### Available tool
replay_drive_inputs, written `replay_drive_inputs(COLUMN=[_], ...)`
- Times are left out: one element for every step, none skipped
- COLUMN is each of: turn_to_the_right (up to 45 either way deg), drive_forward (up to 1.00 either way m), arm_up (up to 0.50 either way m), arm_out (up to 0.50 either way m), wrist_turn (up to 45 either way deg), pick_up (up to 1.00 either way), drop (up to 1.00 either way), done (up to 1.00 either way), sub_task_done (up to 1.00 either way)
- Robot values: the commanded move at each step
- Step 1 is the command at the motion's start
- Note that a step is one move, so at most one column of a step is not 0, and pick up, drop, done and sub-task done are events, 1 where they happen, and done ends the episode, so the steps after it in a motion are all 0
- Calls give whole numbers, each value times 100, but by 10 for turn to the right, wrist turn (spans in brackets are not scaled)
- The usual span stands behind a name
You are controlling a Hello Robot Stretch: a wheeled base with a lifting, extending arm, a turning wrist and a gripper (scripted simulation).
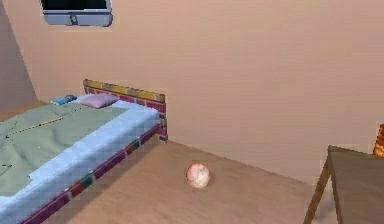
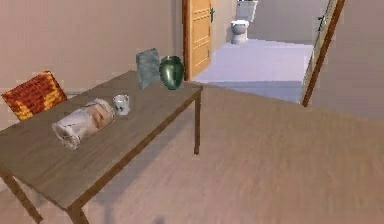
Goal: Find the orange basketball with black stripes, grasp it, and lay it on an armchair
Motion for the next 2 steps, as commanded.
replay_drive_inputs(turn_to_the_right=[0,-450], drive_forward=[60,0], arm_up=[0,0], arm_out=[0,0], wrist_turn=[0,0], pick_up=[0,0], drop=[0,0], done=[0,0], sub_task_done=[0,0])
